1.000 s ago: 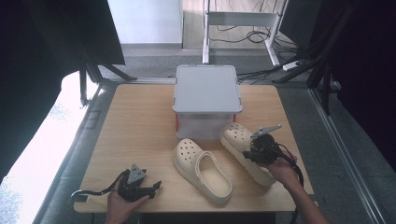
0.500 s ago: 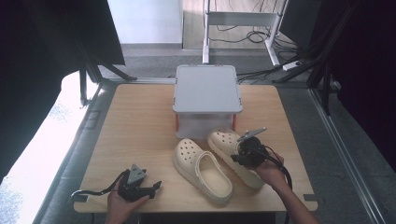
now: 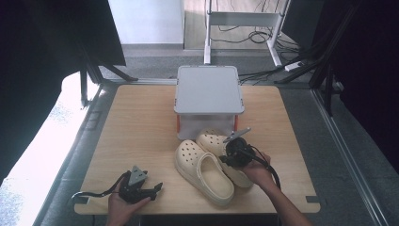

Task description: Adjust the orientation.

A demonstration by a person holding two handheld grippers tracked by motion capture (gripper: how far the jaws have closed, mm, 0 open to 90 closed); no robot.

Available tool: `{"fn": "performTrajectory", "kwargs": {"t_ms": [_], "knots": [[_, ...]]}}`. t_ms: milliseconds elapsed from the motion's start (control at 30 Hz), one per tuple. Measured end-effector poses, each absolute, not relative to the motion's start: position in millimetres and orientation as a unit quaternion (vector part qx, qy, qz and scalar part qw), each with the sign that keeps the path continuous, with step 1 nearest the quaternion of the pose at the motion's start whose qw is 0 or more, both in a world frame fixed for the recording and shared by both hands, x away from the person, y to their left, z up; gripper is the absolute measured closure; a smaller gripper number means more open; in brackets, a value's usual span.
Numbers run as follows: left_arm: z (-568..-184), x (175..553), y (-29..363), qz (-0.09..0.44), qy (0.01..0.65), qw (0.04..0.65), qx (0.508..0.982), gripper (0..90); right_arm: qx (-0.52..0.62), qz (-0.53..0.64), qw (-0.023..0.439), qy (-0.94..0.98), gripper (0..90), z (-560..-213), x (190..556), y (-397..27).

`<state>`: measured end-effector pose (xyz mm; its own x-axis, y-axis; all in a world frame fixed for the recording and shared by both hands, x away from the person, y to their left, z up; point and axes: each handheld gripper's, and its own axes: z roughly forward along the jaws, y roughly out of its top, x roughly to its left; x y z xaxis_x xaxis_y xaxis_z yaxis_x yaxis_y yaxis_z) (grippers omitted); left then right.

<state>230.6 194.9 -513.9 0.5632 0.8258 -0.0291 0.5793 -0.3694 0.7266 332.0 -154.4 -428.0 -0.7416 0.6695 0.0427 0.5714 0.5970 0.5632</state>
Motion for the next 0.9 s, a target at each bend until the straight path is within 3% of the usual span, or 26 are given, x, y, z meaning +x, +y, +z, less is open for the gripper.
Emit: {"fn": "performTrajectory", "kwargs": {"t_ms": [333,900], "knots": [[-514,231,195,0.174,0.434,0.356,0.810,24.9,0.339,0.282,0.081,0.894,75.5,-434,340,-142],[-514,231,195,0.172,0.434,0.356,0.809,24.8,0.361,0.299,0.069,0.881,50.7,-422,334,-157]]}}
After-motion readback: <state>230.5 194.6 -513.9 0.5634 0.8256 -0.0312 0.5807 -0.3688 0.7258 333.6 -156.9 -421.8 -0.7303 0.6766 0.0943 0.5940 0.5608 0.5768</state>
